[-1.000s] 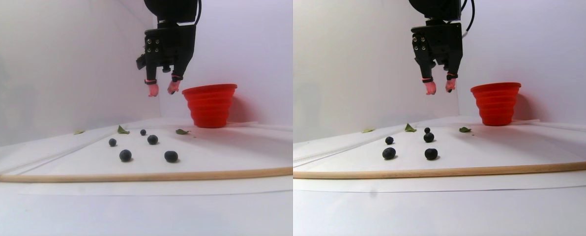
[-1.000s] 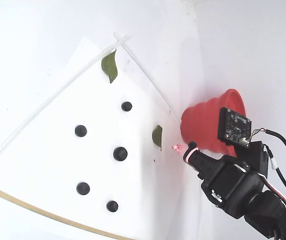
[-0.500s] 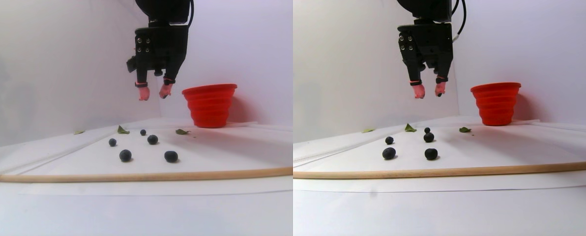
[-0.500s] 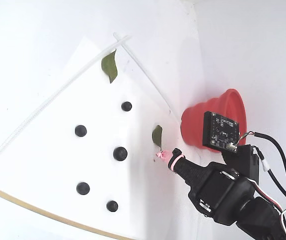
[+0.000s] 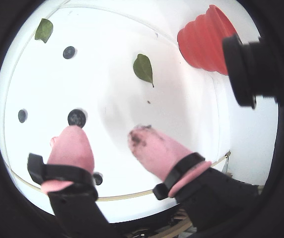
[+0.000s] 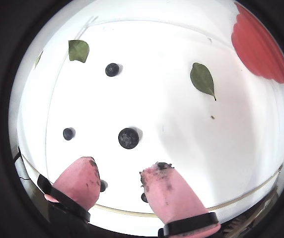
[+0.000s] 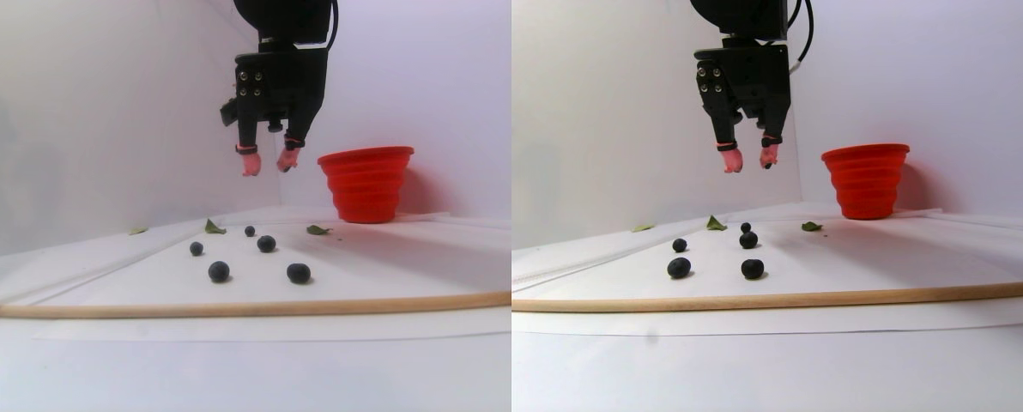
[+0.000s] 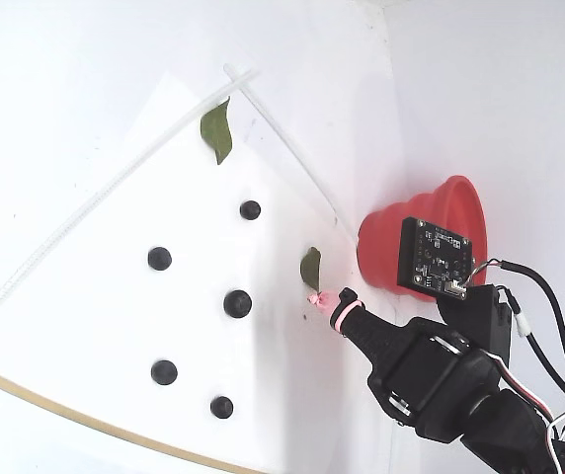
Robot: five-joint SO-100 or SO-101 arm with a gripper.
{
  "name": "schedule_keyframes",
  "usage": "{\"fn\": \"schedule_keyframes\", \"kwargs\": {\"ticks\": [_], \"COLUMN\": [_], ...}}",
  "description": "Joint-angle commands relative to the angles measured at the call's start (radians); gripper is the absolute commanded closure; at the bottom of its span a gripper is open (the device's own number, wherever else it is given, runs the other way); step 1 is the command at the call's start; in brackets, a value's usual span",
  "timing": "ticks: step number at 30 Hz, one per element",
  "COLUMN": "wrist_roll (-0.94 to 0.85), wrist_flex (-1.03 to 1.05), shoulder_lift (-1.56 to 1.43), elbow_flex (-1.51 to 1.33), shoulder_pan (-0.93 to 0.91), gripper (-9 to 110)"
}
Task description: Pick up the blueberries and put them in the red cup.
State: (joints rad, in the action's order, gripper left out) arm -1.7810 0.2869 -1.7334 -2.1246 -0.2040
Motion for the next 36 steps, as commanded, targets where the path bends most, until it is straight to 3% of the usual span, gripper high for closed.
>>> {"fn": "schedule_keyframes", "kwargs": {"ticks": [1,36], "wrist_roll": [-0.005,-0.025], "wrist_flex": [-0.026,-0.207], "shoulder_lift": [-0.002,0.278], "elbow_flex": [0.009,0.074], "shoulder_pan": [0.02,0.015], "gripper": [85,82]}}
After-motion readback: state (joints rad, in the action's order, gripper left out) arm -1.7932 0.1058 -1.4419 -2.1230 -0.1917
